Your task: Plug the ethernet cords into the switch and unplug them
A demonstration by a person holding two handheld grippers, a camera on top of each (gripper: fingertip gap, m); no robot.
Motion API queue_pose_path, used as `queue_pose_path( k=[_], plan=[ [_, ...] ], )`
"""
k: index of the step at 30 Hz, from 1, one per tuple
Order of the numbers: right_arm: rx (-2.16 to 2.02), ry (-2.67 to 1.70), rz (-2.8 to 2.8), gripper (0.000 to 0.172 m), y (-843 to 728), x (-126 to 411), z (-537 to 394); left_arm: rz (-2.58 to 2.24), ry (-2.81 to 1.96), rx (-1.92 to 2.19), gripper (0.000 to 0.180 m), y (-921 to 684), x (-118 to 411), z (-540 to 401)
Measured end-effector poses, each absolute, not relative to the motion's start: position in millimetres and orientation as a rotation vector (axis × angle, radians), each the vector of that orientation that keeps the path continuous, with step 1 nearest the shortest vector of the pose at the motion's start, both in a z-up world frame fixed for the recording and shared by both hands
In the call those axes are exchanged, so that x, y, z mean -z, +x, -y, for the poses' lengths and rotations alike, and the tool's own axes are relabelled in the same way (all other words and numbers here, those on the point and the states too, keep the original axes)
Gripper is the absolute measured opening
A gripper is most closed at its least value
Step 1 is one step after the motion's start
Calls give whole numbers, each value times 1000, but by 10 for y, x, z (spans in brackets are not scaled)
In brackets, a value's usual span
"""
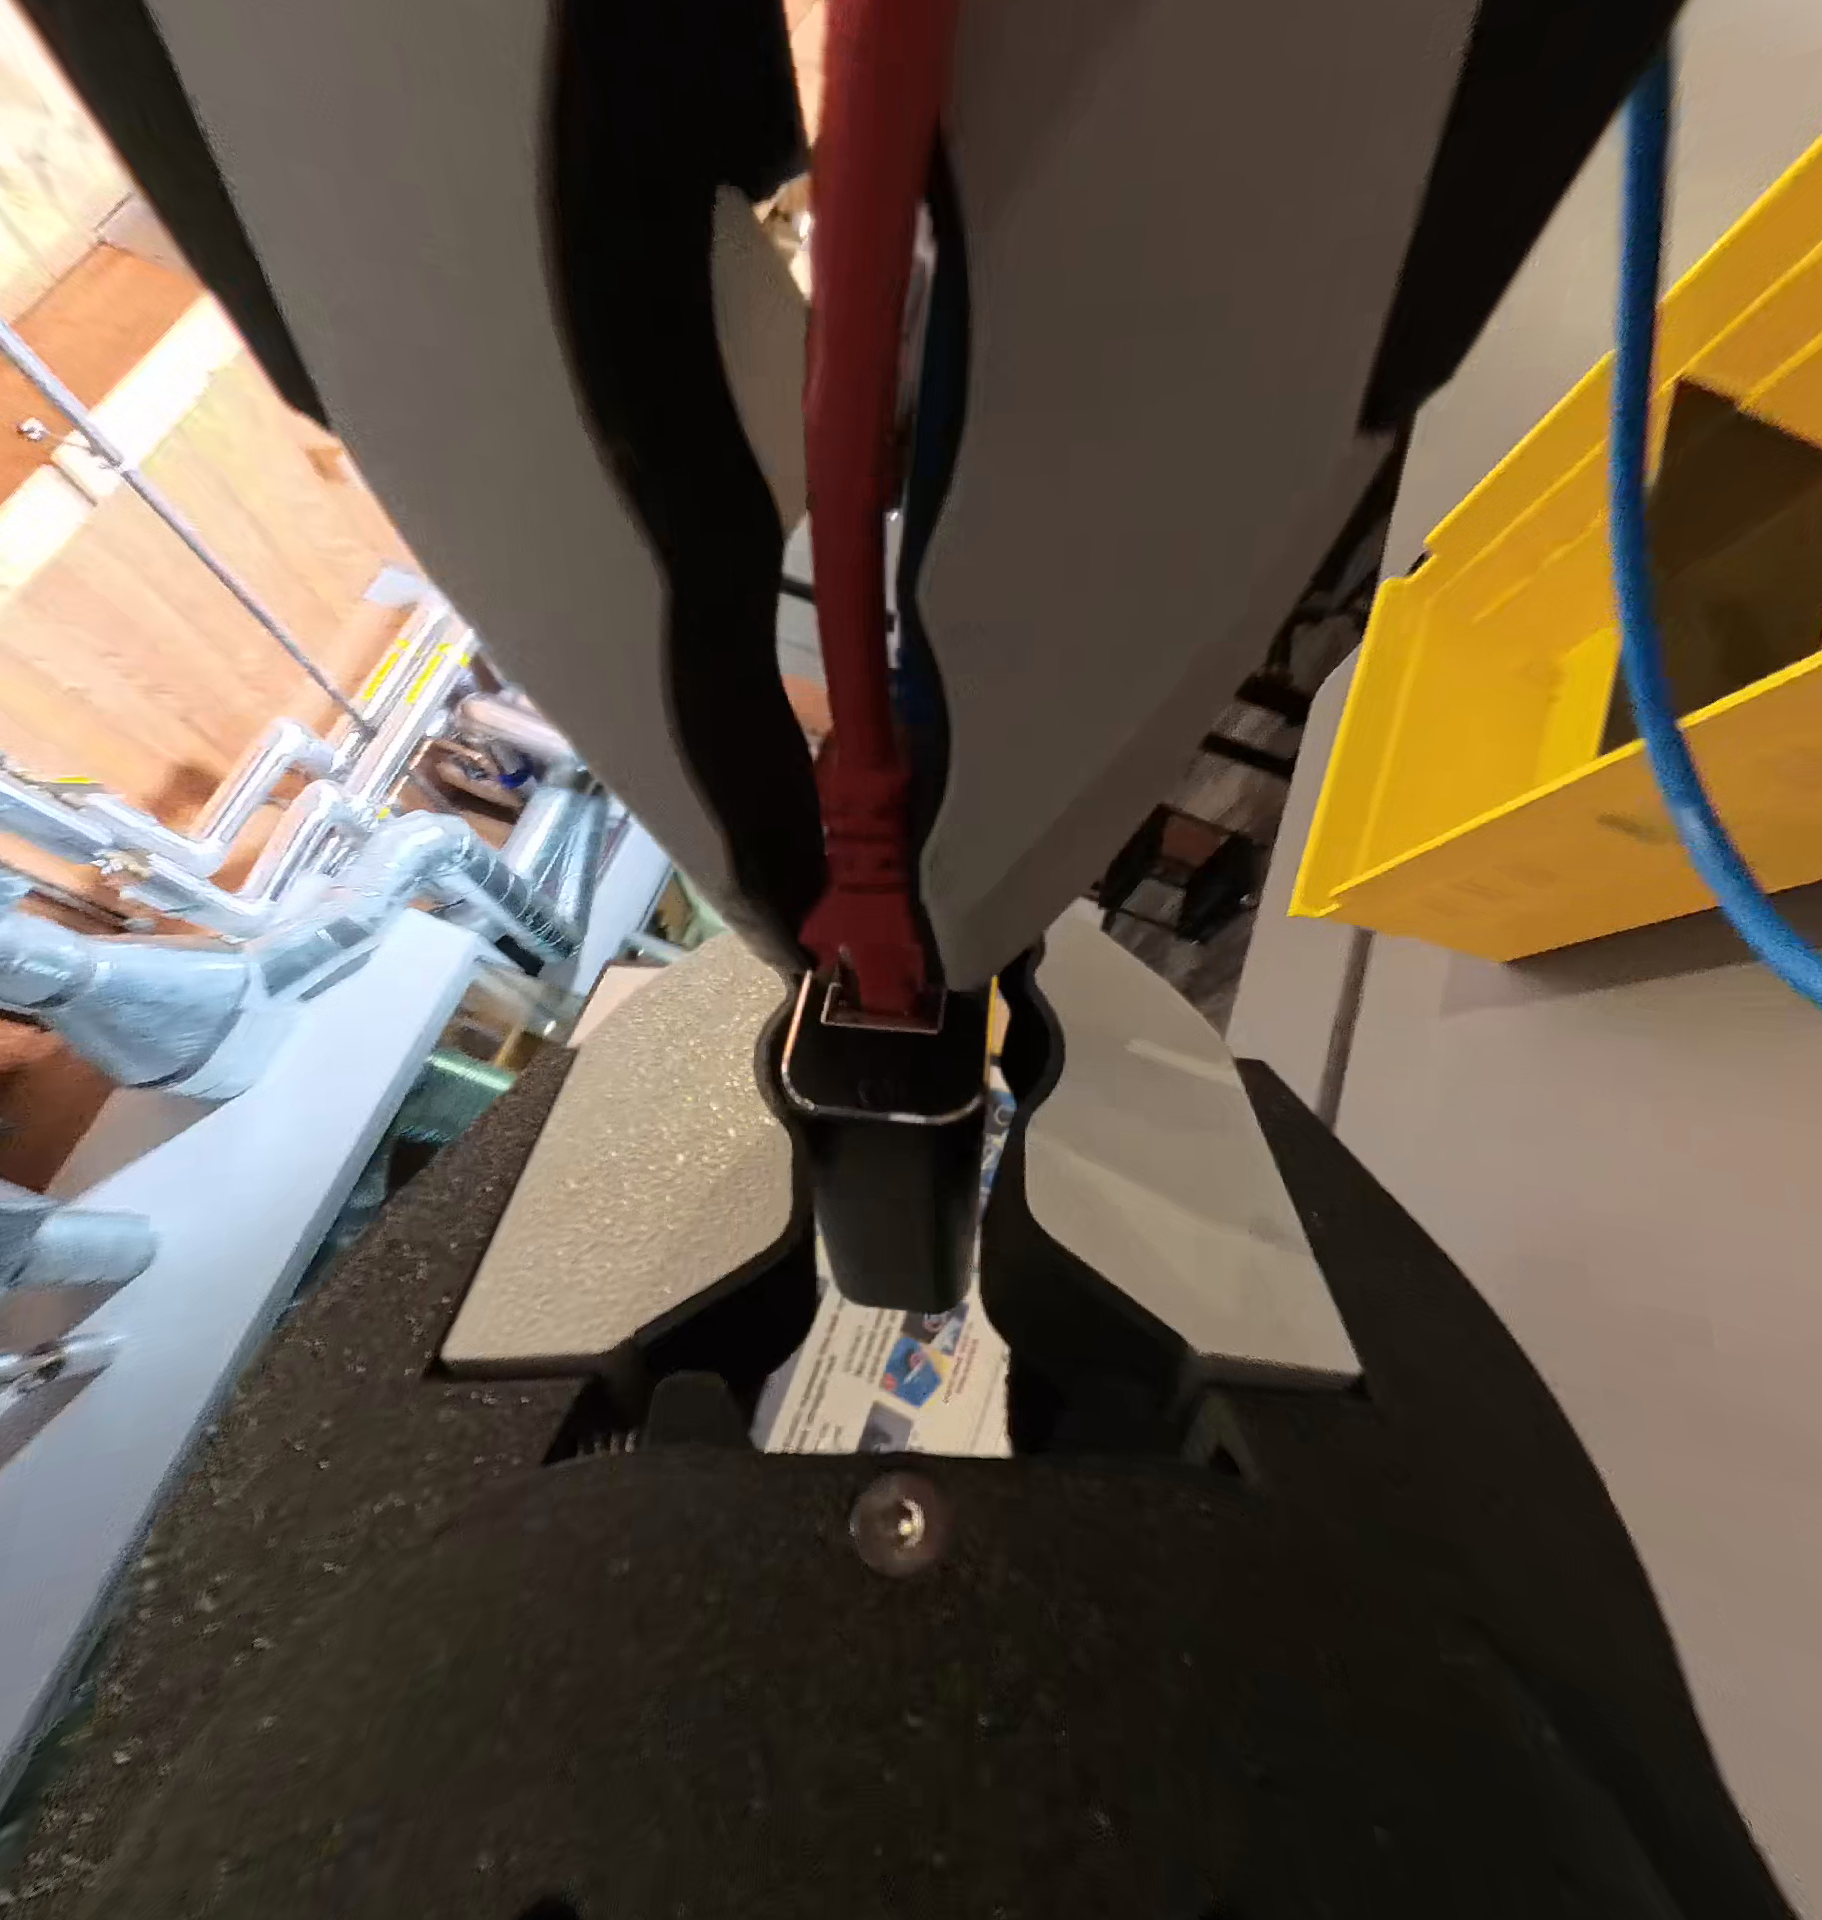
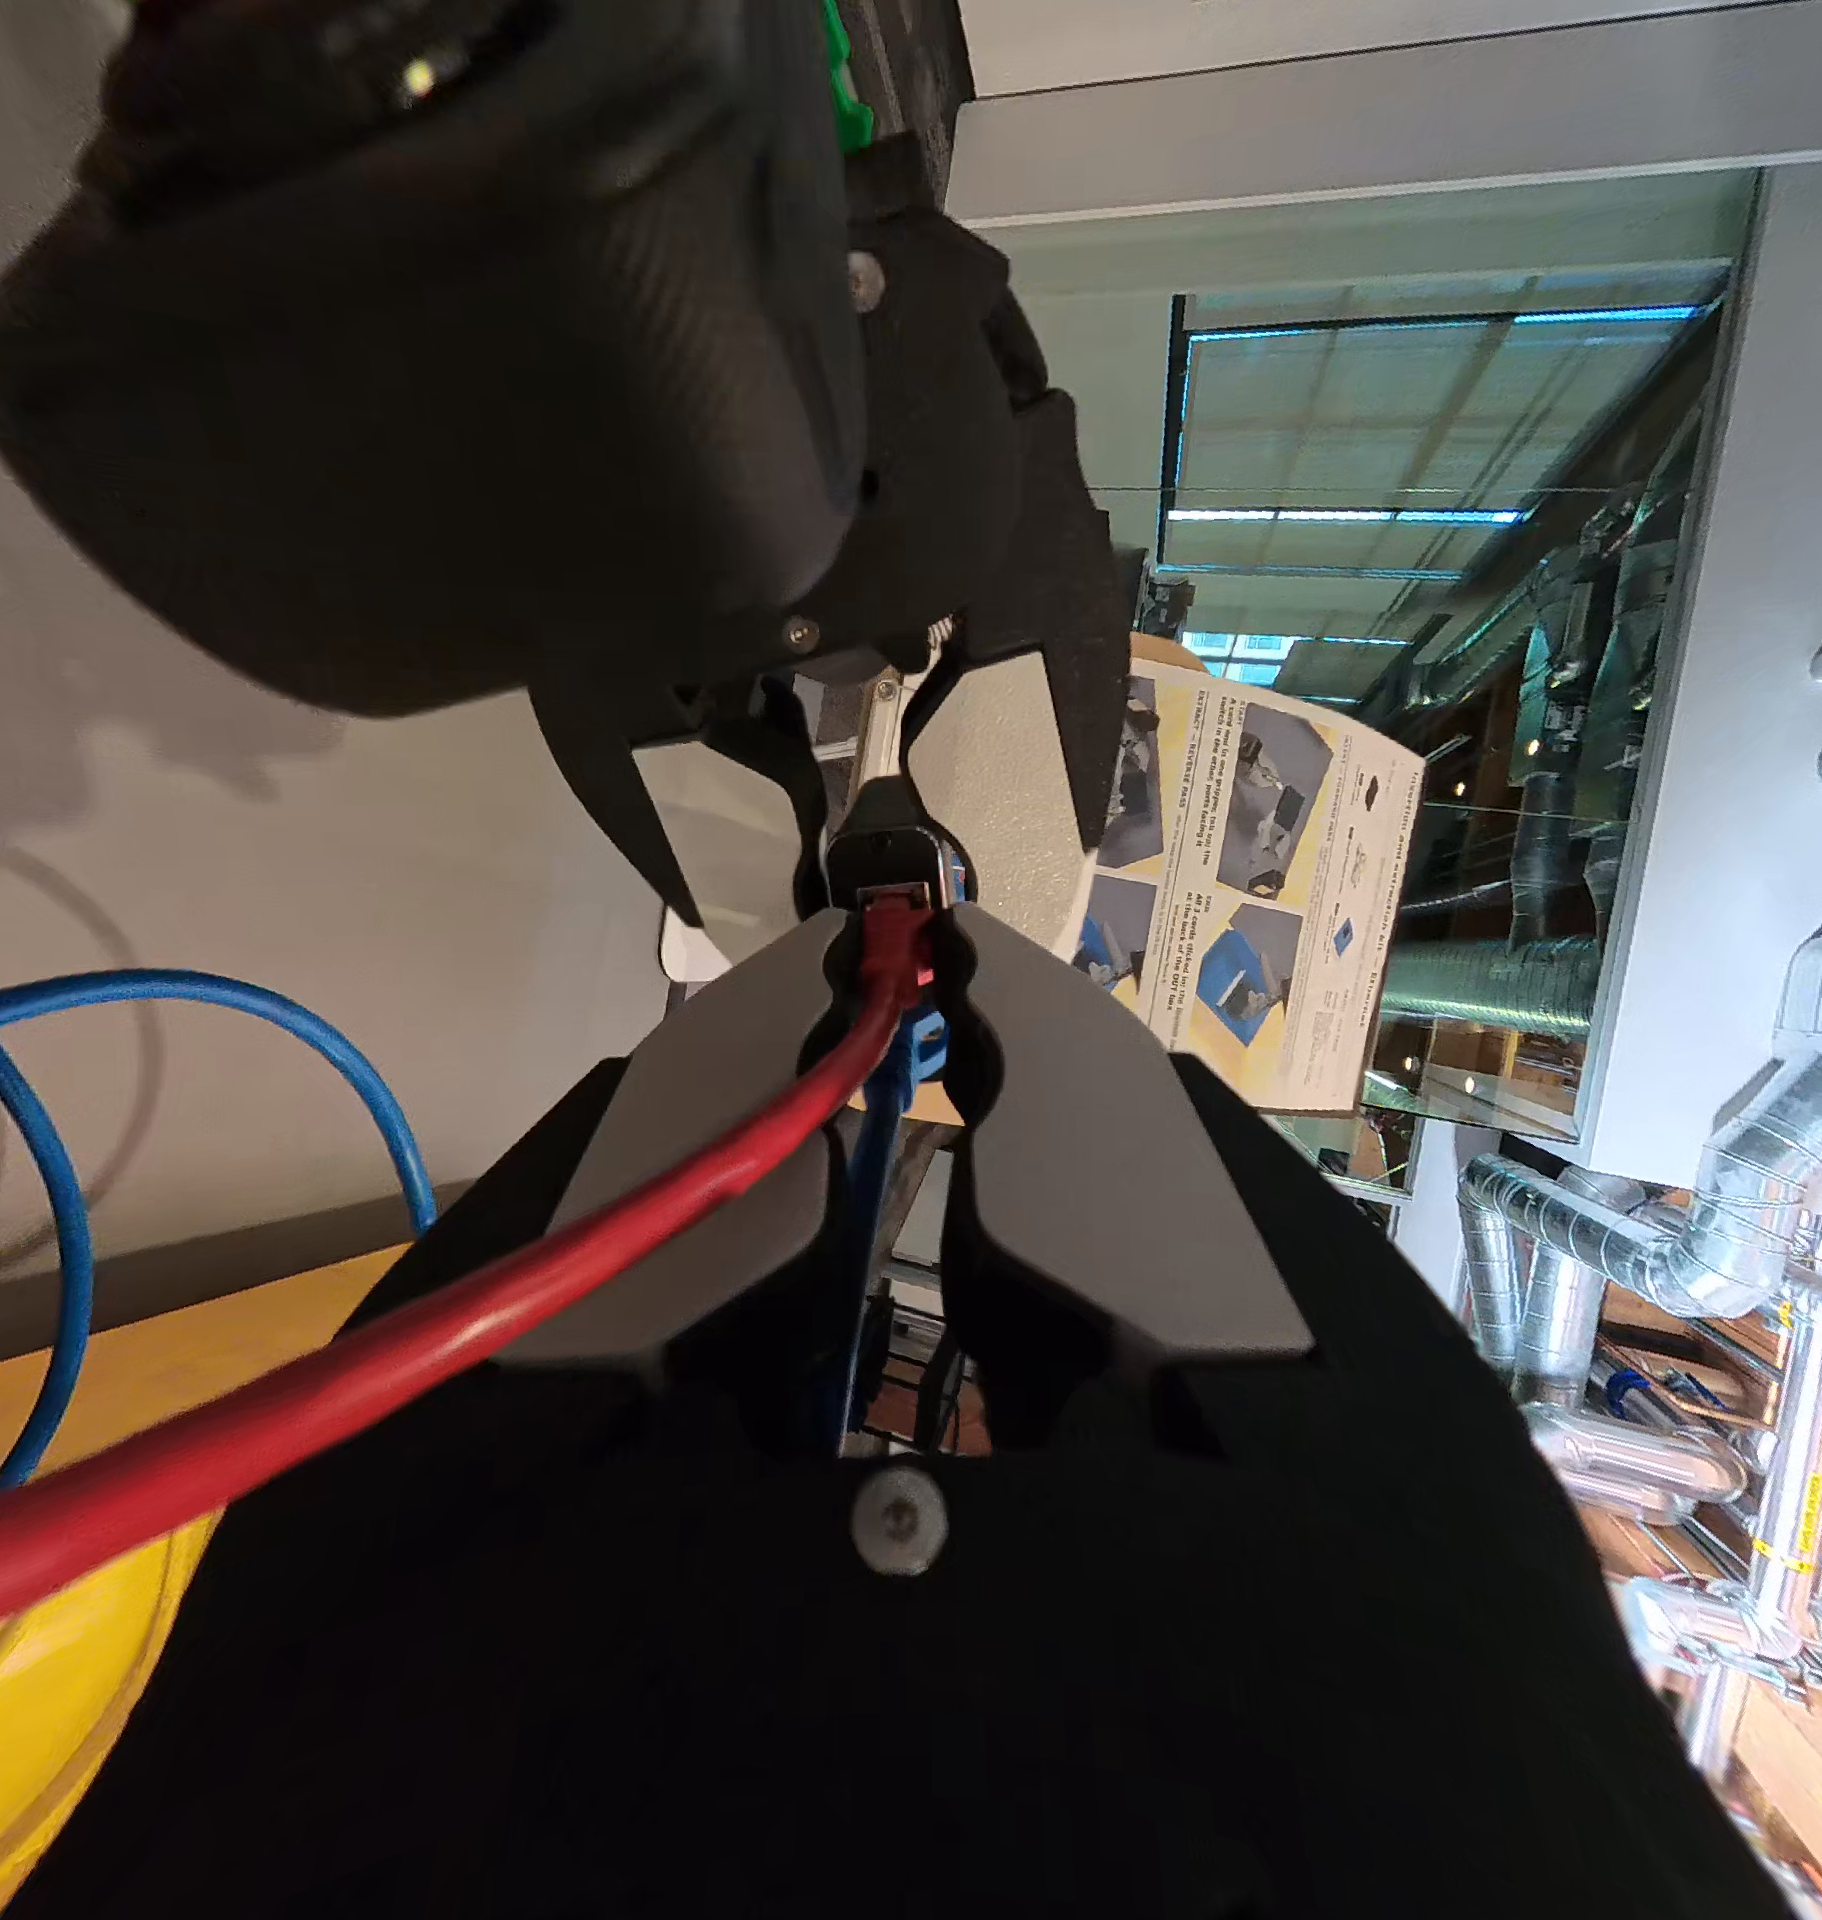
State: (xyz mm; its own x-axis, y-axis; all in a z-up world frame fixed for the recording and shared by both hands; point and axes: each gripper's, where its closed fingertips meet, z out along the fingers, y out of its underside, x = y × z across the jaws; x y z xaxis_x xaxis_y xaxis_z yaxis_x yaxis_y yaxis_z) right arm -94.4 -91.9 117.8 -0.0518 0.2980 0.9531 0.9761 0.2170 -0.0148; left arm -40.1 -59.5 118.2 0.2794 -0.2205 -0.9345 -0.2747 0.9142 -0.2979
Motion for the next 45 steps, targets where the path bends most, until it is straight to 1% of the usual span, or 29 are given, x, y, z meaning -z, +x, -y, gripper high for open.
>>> queue_pose_path(
  k=[2,6,13,18,22,33,42,45],
  plan=[
    [855,-1255,1539,13,-937,-1136,906,-1285,-443,-84,28,-401,-1174,555],
    [807,-1318,1574,14,-902,-1037,858,-1293,-407,-227,27,-416,-1126,465],
    [702,-1442,1618,15,-861,-937,789,-1375,-436,-232,28,-382,-971,375],
    [582,-1458,1541,15,-866,-941,719,-1490,-572,-113,27,-358,-842,319],
    [720,-1352,1563,16,-885,-992,725,-1481,-578,-172,27,-400,-893,311],
    [924,-1245,1583,17,-853,-1050,722,-1470,-582,-145,26,-410,-934,354],
    [900,-1184,1535,15,-910,-1122,783,-1471,-595,-97,26,-430,-987,422],
    [949,-1149,1554,14,-905,-1117,804,-1472,-584,-101,27,-422,-986,443]
  ],
)
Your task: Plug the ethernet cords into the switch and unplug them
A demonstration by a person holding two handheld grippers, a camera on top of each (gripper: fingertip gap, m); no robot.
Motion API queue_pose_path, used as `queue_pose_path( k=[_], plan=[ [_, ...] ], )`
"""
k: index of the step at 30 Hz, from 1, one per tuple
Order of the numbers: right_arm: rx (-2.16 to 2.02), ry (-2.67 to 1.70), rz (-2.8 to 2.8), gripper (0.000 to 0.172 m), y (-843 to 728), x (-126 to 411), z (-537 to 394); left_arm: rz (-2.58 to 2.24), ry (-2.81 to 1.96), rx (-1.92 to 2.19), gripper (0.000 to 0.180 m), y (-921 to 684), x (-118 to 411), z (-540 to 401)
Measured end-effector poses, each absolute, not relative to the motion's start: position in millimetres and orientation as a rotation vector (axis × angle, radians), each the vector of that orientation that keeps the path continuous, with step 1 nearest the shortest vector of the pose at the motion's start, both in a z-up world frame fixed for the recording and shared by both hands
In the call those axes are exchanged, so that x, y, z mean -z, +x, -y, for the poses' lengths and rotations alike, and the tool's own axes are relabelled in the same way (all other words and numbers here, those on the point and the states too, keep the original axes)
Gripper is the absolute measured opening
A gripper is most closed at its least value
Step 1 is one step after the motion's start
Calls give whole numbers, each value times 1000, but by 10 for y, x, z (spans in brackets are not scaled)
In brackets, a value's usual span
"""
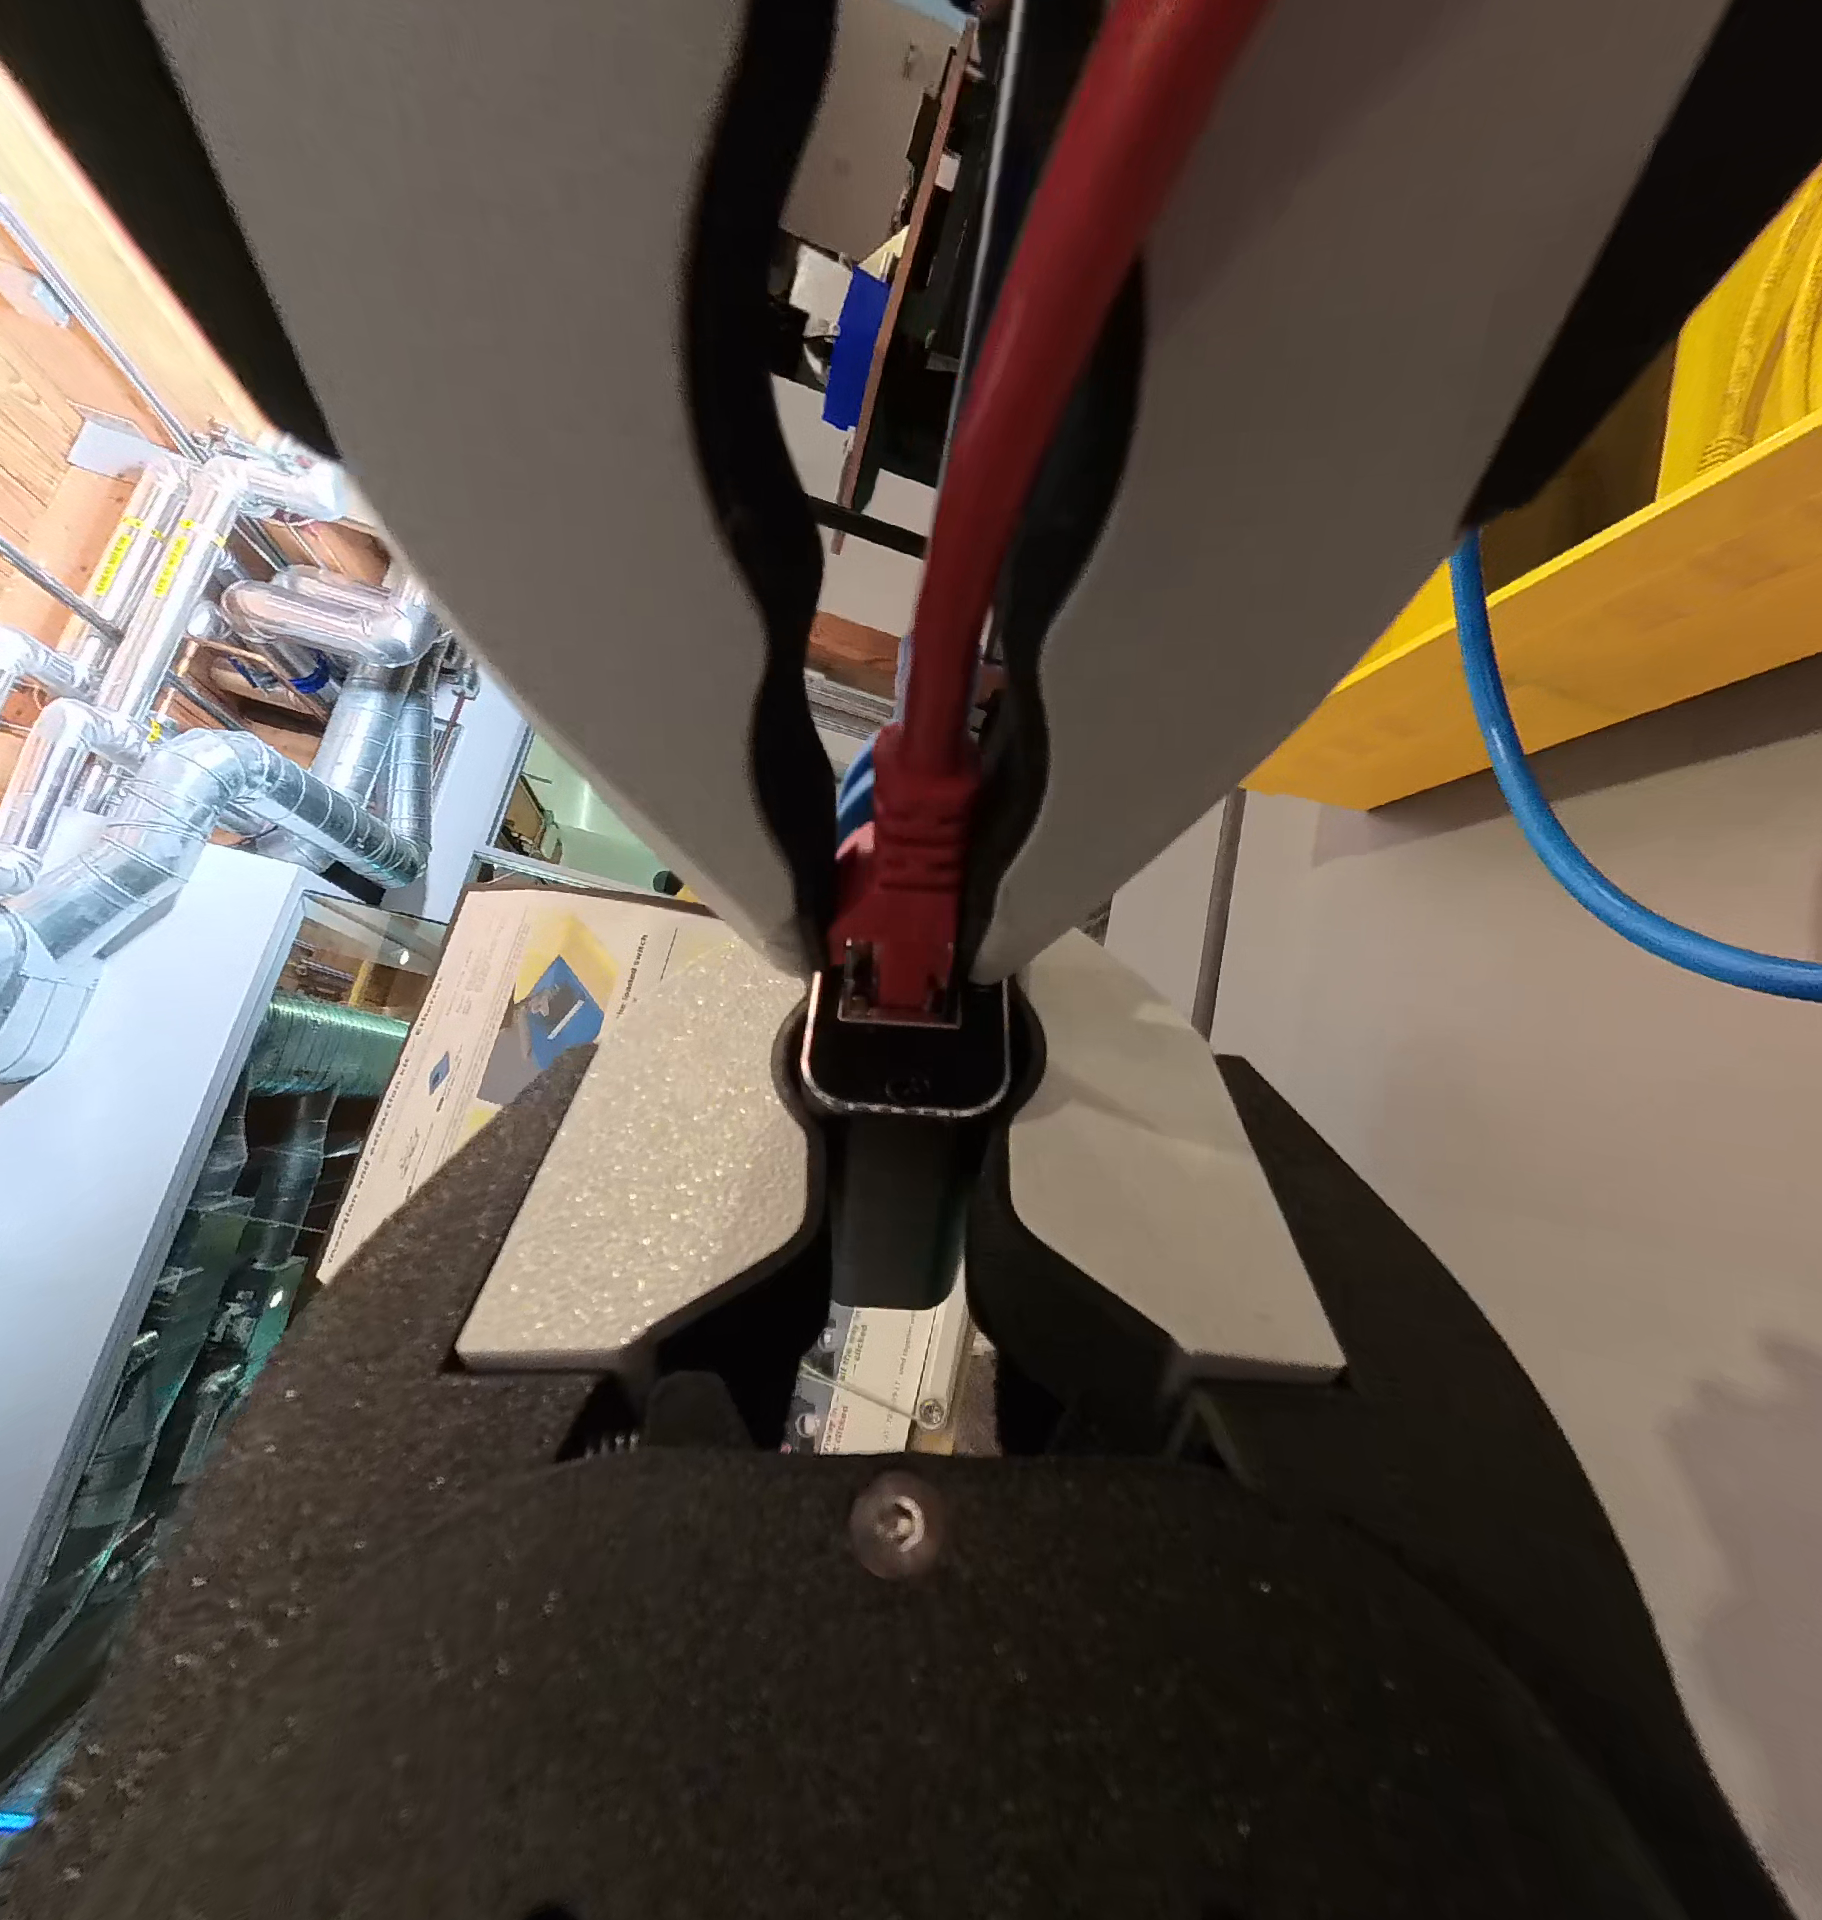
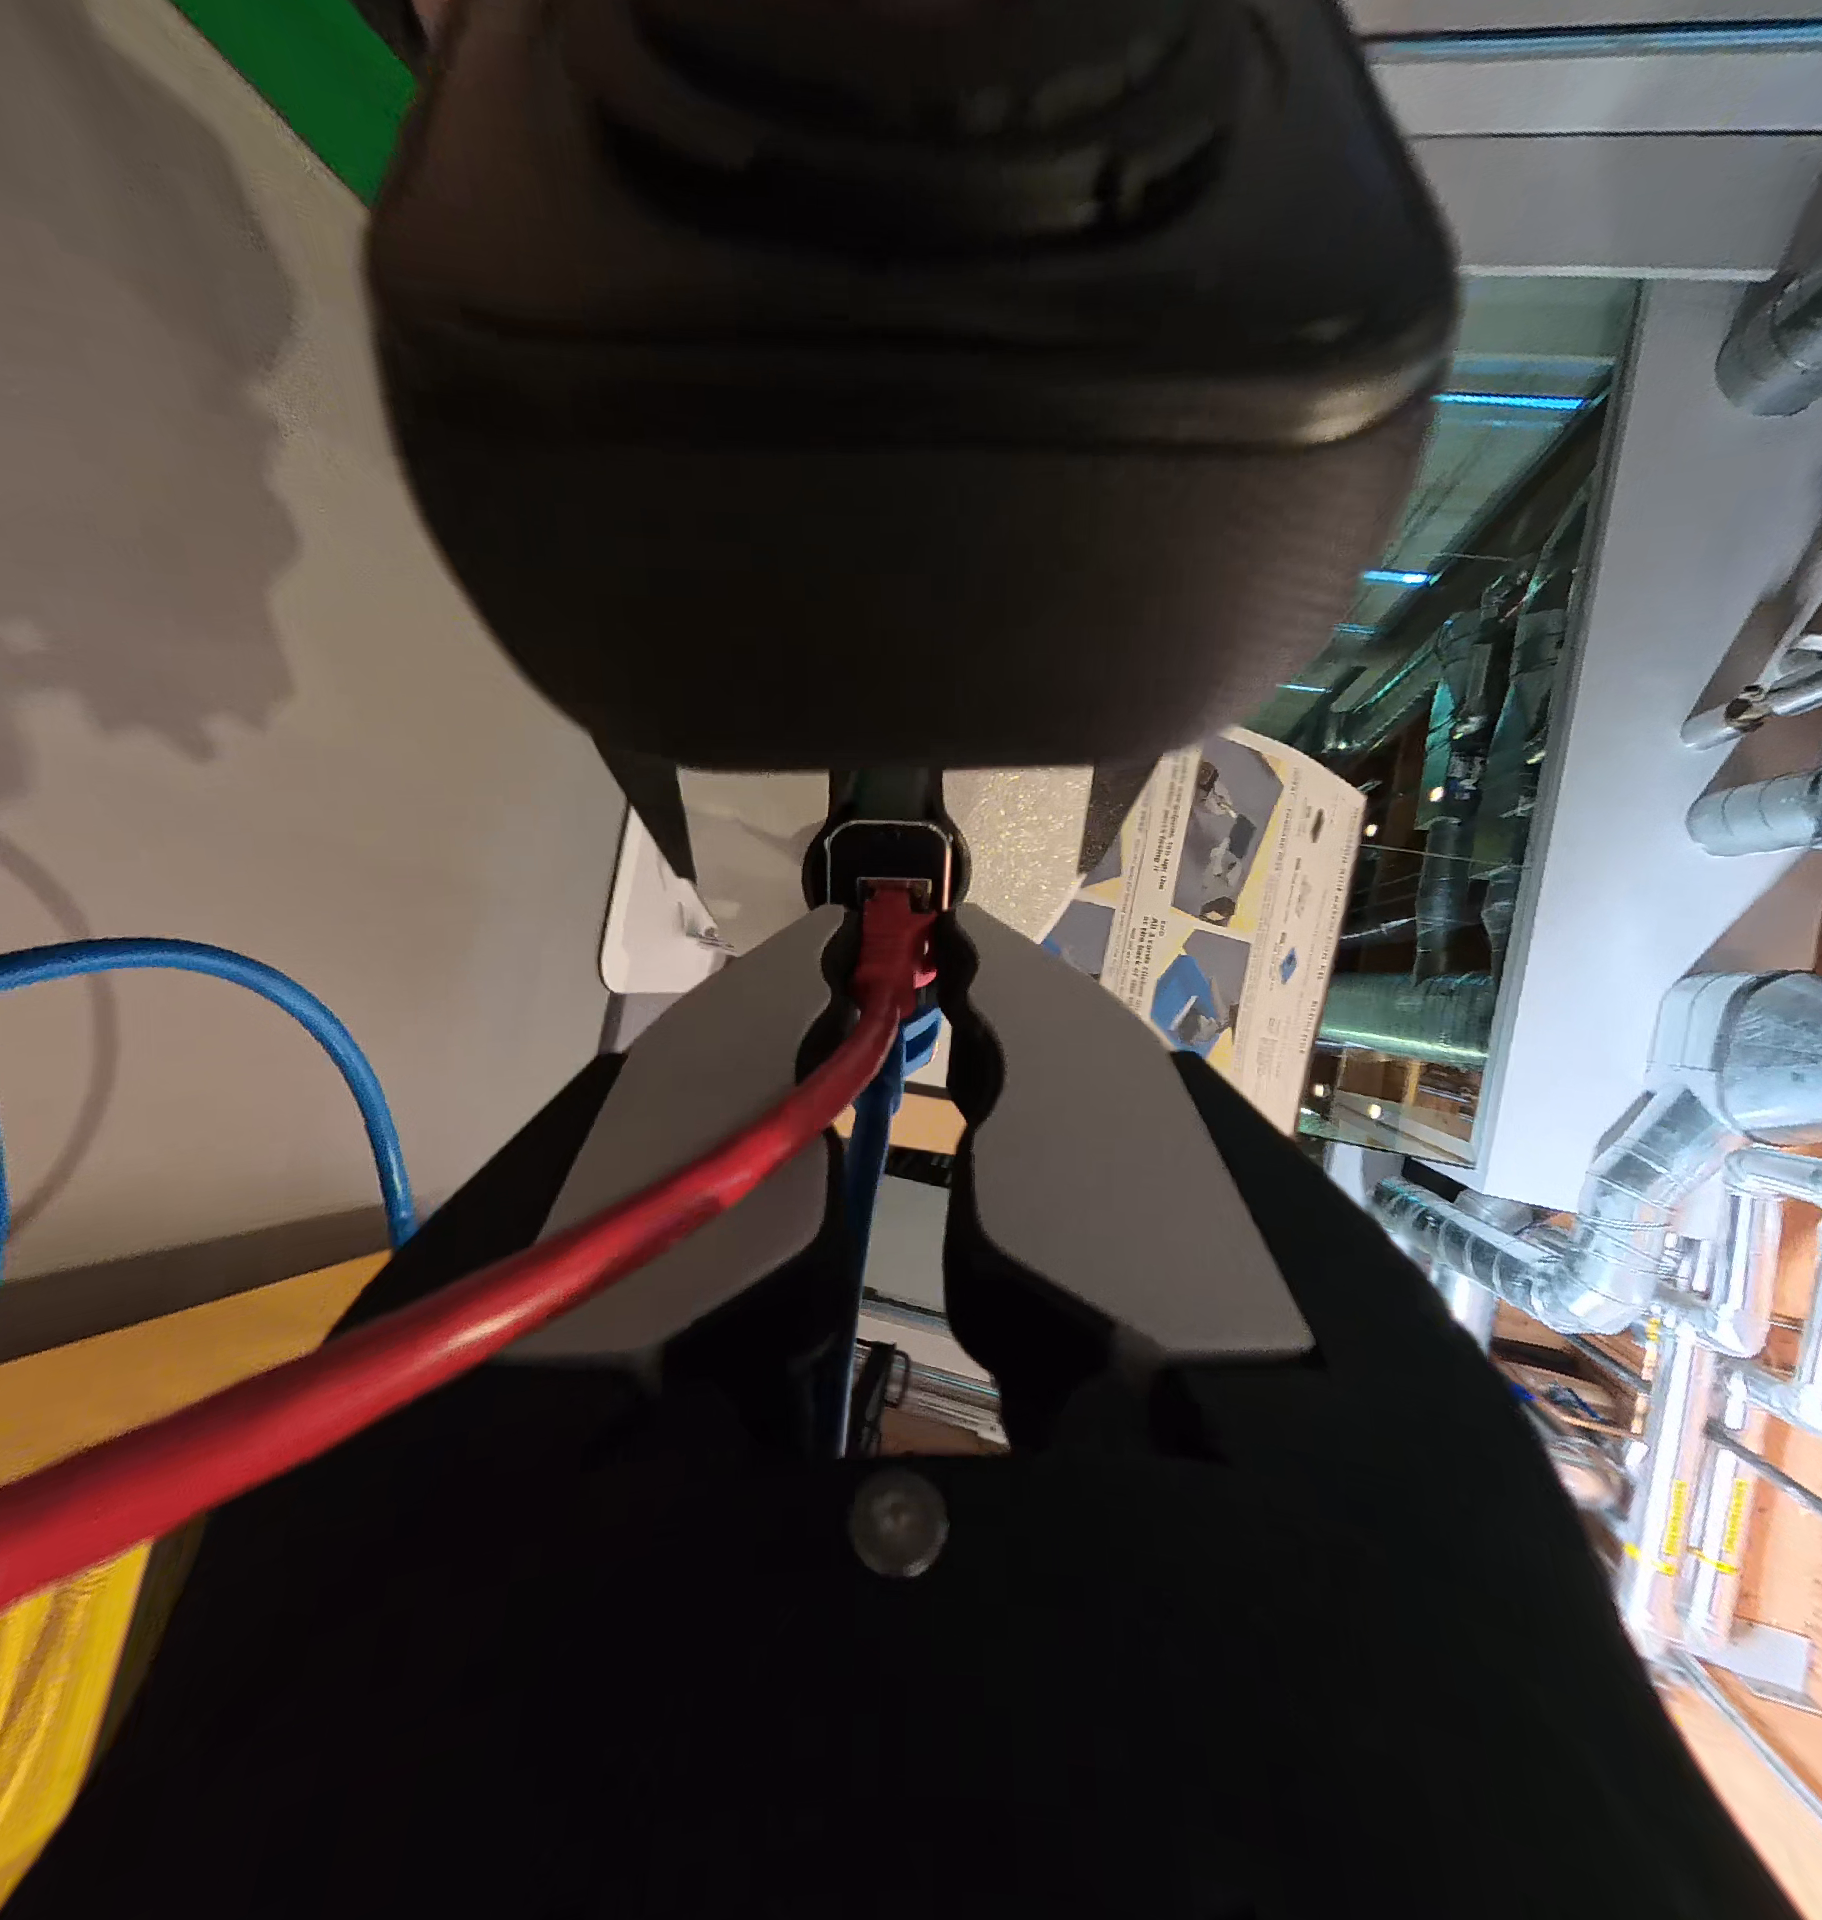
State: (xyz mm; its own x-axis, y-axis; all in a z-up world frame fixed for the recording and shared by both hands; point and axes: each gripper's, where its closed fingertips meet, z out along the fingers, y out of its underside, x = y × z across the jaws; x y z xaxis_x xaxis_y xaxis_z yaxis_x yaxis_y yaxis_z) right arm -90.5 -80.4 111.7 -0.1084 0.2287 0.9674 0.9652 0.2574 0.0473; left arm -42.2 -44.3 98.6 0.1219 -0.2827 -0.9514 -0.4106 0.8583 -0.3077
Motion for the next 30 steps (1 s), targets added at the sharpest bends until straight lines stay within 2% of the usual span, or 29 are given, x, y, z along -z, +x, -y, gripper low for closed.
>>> queue_pose_path(
  k=[4,7,13,30],
  plan=[
    [961,-1149,1517,14,-910,-1151,799,-1399,-554,-97,27,-417,-1061,445],
    [942,-1176,1496,14,-903,-1149,787,-1333,-524,-123,36,-396,-1110,441],
    [910,-1225,1473,14,-924,-1122,711,-1285,-510,-196,30,-446,-1143,330],
    [804,-1427,1610,14,-779,-817,591,-1490,-586,-136,30,-323,-747,203]
  ],
)
